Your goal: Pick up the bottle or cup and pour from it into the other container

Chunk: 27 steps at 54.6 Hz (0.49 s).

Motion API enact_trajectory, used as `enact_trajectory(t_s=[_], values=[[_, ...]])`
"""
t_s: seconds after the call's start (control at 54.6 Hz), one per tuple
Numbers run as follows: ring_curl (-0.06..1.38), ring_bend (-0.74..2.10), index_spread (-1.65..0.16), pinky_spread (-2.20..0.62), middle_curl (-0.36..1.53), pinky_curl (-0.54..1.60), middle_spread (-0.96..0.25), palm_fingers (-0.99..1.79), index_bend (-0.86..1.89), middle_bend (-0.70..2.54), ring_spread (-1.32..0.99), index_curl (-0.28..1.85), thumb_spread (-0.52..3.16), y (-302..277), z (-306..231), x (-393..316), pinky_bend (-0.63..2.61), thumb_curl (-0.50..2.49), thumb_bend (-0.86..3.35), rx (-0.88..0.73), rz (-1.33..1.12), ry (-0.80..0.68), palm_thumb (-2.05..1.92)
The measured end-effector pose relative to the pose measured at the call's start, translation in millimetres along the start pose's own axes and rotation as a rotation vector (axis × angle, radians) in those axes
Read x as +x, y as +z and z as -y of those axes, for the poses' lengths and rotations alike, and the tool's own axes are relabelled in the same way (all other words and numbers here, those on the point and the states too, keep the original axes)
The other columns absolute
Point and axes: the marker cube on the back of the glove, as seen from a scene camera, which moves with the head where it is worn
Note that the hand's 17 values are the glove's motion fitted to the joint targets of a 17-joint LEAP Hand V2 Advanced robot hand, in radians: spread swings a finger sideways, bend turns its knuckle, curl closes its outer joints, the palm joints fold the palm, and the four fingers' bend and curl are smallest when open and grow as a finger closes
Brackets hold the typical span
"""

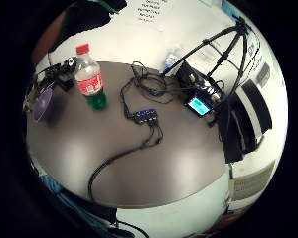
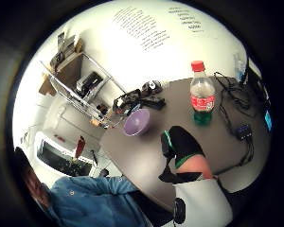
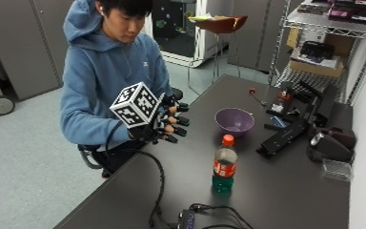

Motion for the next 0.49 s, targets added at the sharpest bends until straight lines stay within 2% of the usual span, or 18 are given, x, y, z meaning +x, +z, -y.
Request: enact_trajectory(t_s=[0.202, 0.348, 0.495], values=[[0.33, 0.57, -0.36, 0.25, 0.30, 0.39, 0.12, 0.11, 0.09, 0.19, 0.11, 0.13, 0.94, 19.8, 21.0, 39.1, 0.56, 0.41, -0.03, 0.002, 0.223, 0.062, 0.69], [0.32, 0.57, -0.36, 0.25, 0.31, 0.39, 0.13, 0.10, 0.10, 0.20, 0.11, 0.13, 0.93, 44.2, 42.3, 64.1, 0.58, 0.40, -0.04, 0.041, 0.445, 0.170, 0.67], [0.32, 0.58, -0.36, 0.25, 0.31, 0.38, 0.13, 0.09, 0.11, 0.19, 0.12, 0.13, 0.93, 91.7, 58.7, 72.7, 0.60, 0.39, -0.04, -0.043, 0.683, 0.229, 0.64]])
